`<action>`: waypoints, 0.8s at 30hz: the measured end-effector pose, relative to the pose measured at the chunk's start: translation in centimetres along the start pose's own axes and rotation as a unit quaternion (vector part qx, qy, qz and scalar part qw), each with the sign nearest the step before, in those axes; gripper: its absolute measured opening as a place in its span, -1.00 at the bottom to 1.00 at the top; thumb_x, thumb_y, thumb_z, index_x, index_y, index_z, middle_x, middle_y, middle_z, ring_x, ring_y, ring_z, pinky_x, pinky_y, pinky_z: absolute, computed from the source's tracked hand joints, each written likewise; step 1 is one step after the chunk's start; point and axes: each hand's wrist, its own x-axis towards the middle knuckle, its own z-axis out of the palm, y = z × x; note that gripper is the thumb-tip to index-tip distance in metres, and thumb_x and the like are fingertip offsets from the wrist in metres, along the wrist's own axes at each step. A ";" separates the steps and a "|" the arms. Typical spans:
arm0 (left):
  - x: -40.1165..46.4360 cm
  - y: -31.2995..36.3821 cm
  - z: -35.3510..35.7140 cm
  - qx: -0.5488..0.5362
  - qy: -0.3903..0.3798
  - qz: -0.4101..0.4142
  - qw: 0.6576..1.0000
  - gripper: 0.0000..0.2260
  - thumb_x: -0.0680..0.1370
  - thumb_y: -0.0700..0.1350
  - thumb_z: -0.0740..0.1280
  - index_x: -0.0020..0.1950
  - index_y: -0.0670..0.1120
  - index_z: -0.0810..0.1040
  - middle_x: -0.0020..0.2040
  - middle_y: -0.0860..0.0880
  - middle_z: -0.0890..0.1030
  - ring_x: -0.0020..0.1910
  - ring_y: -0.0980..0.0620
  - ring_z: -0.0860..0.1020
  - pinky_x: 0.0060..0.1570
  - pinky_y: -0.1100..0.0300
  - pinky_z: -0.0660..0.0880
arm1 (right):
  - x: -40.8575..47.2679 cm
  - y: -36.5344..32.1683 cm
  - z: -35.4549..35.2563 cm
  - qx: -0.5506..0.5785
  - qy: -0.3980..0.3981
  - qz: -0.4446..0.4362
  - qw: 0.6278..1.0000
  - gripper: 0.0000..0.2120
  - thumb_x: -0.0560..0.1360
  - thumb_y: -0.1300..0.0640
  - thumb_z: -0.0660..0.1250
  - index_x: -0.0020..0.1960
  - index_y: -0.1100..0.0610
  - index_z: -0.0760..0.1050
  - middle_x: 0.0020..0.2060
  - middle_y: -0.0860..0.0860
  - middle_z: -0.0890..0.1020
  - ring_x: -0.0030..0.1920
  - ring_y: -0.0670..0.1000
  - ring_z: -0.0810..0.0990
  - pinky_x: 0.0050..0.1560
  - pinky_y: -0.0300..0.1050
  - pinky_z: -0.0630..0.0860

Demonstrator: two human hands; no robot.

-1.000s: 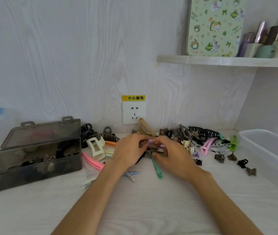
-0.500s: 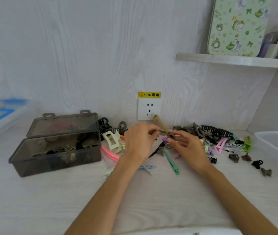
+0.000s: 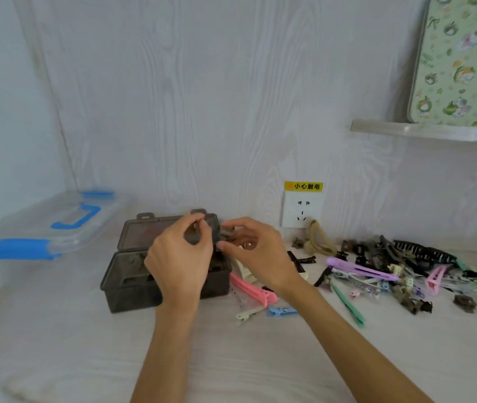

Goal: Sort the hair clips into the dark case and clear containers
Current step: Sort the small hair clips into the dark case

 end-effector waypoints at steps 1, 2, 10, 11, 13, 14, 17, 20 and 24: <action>0.0 -0.1 0.0 0.013 -0.013 -0.006 1.000 -0.85 0.48 -0.01 0.36 0.00 0.03 0.65 -0.16 -0.04 0.70 -0.19 -0.06 0.64 -0.22 0.23 0.38 | 0.4 -0.1 0.7 -0.031 -0.025 -0.011 0.999 -0.67 0.39 0.11 0.47 0.14 0.04 0.57 -0.11 -0.10 0.66 -0.15 -0.21 0.61 -0.13 -0.42 0.48; 0.0 -0.2 0.0 0.020 -0.019 -0.014 1.000 -0.83 0.50 0.02 0.34 0.03 0.04 0.64 -0.17 -0.04 0.69 -0.18 -0.06 0.64 -0.22 0.21 0.38 | 0.5 0.0 0.9 -0.066 -0.045 -0.018 0.997 -0.66 0.40 0.06 0.46 0.16 0.00 0.56 -0.06 -0.12 0.67 -0.11 -0.23 0.60 -0.09 -0.41 0.46; -0.5 0.7 0.2 0.025 -0.025 0.021 0.999 -0.83 0.53 0.02 0.30 -0.08 0.00 0.65 -0.32 0.03 0.64 -0.37 0.04 0.55 -0.39 0.29 0.27 | -1.0 1.3 -9.7 -0.119 0.078 0.041 0.989 -0.93 0.45 0.11 0.40 -0.09 -0.04 0.62 -0.18 -0.13 0.67 -0.20 -0.09 0.60 -0.18 -0.35 0.47; -1.0 1.4 0.6 0.014 -0.039 0.059 0.997 -0.86 0.52 0.00 0.33 -0.12 0.00 0.65 -0.34 0.06 0.63 -0.42 0.11 0.51 -0.44 0.34 0.27 | -1.5 1.8 -11.3 -0.118 0.091 0.057 0.987 -0.93 0.46 0.13 0.39 -0.10 -0.02 0.61 -0.19 -0.07 0.68 -0.19 -0.05 0.61 -0.19 -0.37 0.48; -2.2 2.8 1.3 -0.002 -0.081 0.138 0.987 -0.91 0.49 -0.03 0.37 -0.15 0.01 0.65 -0.34 0.11 0.63 -0.42 0.19 0.51 -0.45 0.38 0.35 | -2.4 2.6 -13.4 -0.119 0.064 0.108 0.985 -0.97 0.45 0.10 0.40 -0.11 0.01 0.62 -0.20 0.00 0.68 -0.18 0.01 0.63 -0.23 -0.42 0.50; -2.8 3.5 1.7 0.000 -0.111 0.166 0.980 -0.92 0.49 -0.02 0.37 -0.14 0.03 0.66 -0.31 0.13 0.64 -0.39 0.21 0.53 -0.42 0.40 0.37 | -2.8 3.0 -14.0 -0.124 0.028 0.139 0.982 -0.94 0.43 0.06 0.42 -0.10 0.01 0.62 -0.20 0.01 0.68 -0.15 0.02 0.64 -0.21 -0.40 0.51; -3.8 5.0 3.3 0.013 -0.225 0.187 0.956 -0.87 0.52 -0.01 0.32 -0.01 0.06 0.65 -0.16 0.15 0.67 -0.23 0.23 0.57 -0.28 0.45 0.36 | -4.0 4.6 -14.3 -0.173 -0.080 0.205 0.960 -0.78 0.31 -0.03 0.51 -0.07 -0.03 0.62 -0.18 -0.04 0.67 -0.17 -0.05 0.63 -0.18 -0.22 0.58; -3.3 5.5 5.7 0.032 -0.342 0.168 0.924 -0.80 0.56 -0.04 0.27 0.16 0.08 0.58 0.05 0.14 0.64 0.00 0.20 0.57 -0.06 0.36 0.43 | -4.3 6.1 -13.9 -0.199 -0.139 0.214 0.946 -0.76 0.27 0.05 0.56 -0.08 0.01 0.62 -0.26 -0.07 0.62 -0.36 -0.18 0.52 -0.32 -0.21 0.57; -2.6 6.3 9.7 0.030 -0.429 0.115 0.896 -0.71 0.58 -0.16 0.21 0.27 0.05 0.49 0.23 0.07 0.56 0.18 0.09 0.52 0.17 0.12 0.47 | -3.6 6.7 -14.6 -0.144 -0.091 0.190 0.967 -0.82 0.43 0.12 0.43 0.03 0.04 0.62 -0.12 -0.06 0.67 -0.18 -0.17 0.61 -0.09 -0.27 0.56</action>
